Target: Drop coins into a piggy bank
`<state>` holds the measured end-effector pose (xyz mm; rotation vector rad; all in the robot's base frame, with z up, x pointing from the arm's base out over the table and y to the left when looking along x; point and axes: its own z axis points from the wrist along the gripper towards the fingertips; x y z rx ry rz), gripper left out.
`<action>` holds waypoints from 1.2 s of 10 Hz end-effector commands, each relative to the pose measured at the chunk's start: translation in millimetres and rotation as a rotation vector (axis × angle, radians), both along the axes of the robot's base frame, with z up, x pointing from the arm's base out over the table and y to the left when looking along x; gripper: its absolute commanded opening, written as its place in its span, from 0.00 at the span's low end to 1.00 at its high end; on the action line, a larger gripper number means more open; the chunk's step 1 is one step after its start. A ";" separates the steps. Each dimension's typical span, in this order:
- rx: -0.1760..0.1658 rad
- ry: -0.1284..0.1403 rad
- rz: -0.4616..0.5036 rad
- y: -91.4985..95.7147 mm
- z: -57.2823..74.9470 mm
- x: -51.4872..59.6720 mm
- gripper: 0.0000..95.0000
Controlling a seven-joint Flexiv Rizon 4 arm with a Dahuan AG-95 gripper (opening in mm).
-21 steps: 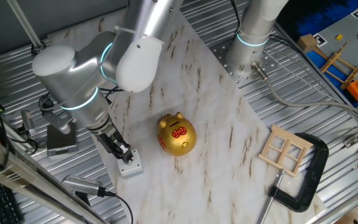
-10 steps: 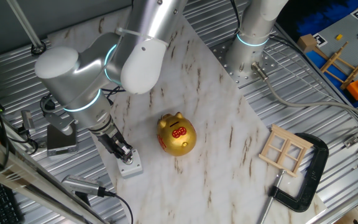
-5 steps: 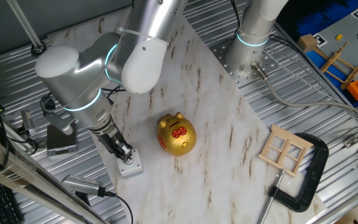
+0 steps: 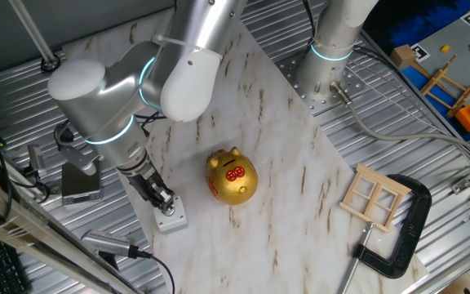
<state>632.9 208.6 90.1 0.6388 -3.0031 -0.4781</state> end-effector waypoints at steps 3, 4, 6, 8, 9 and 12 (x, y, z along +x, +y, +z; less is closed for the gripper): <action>0.019 0.000 -0.011 -2.6 -0.4 0.5 0.20; 0.021 0.000 -0.013 -2.8 -0.5 0.6 0.20; 0.023 -0.004 -0.013 -3.4 -1.5 1.1 0.20; 0.049 -0.001 -0.021 -4.9 -0.9 1.0 0.20; 0.054 0.000 -0.023 -5.2 -0.8 1.0 0.20; 0.061 -0.001 -0.023 -5.4 -0.9 1.0 0.20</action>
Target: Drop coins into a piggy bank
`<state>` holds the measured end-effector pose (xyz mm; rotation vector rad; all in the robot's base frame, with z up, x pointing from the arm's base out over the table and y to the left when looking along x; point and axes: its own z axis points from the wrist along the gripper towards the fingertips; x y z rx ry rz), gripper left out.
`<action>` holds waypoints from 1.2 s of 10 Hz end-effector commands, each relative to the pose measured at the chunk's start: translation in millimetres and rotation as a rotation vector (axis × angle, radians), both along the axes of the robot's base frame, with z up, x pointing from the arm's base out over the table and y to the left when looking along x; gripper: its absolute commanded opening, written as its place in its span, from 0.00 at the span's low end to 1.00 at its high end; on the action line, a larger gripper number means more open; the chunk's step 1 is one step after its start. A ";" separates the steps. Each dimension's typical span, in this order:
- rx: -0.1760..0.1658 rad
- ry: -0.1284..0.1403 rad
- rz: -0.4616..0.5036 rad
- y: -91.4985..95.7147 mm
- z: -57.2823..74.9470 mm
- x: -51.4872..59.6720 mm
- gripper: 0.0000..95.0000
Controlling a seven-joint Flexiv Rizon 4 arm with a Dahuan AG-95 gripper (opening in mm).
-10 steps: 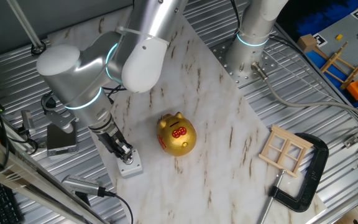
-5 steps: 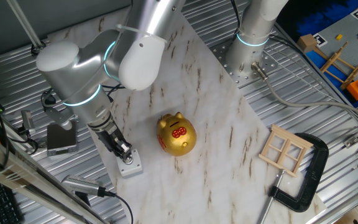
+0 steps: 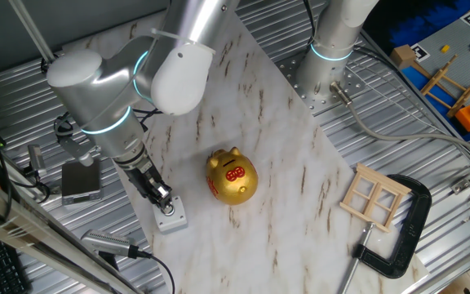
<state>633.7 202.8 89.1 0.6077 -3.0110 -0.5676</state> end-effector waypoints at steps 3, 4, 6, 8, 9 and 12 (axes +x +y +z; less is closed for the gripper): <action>0.011 0.003 0.002 0.5 0.8 -0.1 0.20; 0.011 0.004 0.002 0.6 1.3 -0.3 0.20; 0.013 0.005 0.002 0.9 2.0 -0.6 0.20; 0.015 0.005 0.002 1.1 2.5 -0.8 0.20; 0.018 0.005 0.002 1.2 2.6 -0.9 0.20; 0.028 0.002 0.003 1.2 2.7 -0.8 0.20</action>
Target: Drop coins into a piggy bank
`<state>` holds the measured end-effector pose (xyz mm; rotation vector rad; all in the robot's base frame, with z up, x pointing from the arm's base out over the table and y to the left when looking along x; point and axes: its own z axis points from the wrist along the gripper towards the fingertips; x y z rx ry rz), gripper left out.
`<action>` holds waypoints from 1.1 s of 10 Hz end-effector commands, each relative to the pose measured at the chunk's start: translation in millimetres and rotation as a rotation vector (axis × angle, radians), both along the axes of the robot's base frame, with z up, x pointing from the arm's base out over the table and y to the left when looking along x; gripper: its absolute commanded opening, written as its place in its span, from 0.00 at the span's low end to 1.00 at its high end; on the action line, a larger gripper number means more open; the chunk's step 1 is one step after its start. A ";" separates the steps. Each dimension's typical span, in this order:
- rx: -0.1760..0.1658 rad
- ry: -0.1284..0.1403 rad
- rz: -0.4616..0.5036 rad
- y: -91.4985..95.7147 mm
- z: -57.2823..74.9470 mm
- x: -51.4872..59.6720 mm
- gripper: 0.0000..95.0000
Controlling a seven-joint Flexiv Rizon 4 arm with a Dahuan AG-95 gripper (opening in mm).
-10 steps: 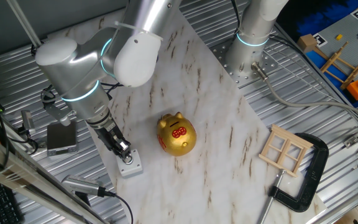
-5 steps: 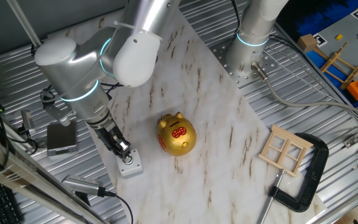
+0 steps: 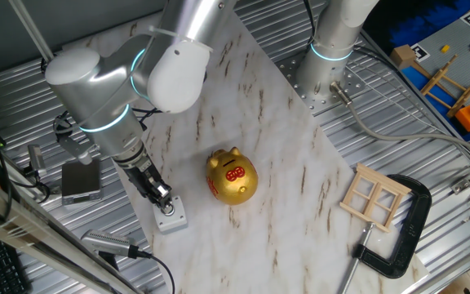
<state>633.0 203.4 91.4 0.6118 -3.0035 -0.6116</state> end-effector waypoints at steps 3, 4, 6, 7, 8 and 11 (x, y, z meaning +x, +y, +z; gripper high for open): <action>0.008 -0.007 0.005 -0.1 -0.1 0.4 0.40; 0.024 -0.006 0.001 -0.1 -0.2 0.5 0.40; 0.055 -0.003 -0.006 -0.1 -0.2 0.5 0.40; 0.061 -0.003 -0.006 0.1 -0.2 0.4 0.40; 0.067 -0.003 -0.007 0.3 -0.1 0.4 0.40; 0.073 -0.003 -0.007 0.9 0.2 0.2 0.40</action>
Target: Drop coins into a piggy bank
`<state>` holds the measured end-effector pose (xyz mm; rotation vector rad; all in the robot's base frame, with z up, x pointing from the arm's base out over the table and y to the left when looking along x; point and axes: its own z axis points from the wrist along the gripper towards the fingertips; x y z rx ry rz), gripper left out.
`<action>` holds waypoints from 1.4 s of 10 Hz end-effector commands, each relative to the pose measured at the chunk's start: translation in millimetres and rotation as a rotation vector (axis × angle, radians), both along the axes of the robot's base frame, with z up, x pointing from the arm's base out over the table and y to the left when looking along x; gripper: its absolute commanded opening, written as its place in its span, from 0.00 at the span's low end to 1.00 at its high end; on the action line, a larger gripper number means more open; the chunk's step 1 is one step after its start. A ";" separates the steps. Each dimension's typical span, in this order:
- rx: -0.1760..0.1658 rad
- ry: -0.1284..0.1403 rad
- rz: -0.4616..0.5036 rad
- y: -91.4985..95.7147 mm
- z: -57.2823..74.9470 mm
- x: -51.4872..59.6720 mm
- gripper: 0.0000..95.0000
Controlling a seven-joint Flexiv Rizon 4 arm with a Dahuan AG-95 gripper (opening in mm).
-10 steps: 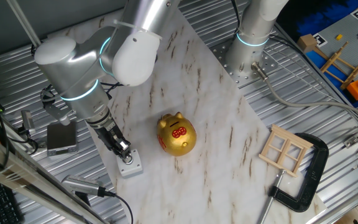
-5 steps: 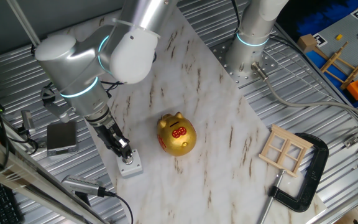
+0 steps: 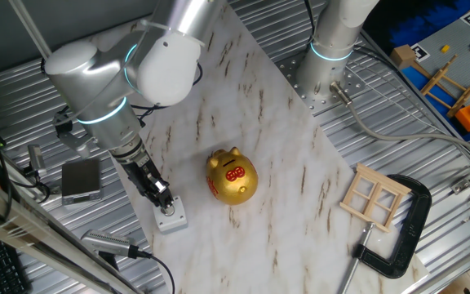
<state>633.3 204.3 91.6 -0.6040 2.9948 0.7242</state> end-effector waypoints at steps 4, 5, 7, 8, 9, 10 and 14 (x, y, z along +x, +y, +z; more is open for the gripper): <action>0.000 -0.001 0.002 0.9 0.1 -0.2 0.40; 0.000 -0.001 0.001 1.5 -0.2 -0.1 0.40; -0.001 -0.001 0.000 1.9 -0.4 -0.1 0.40; -0.001 -0.001 -0.001 1.9 -0.4 -0.1 0.40; -0.001 -0.001 0.000 2.0 -0.4 -0.1 0.40; -0.001 -0.001 -0.001 2.5 -0.7 -0.1 0.40; -0.003 0.002 0.000 3.6 -1.4 -0.3 0.40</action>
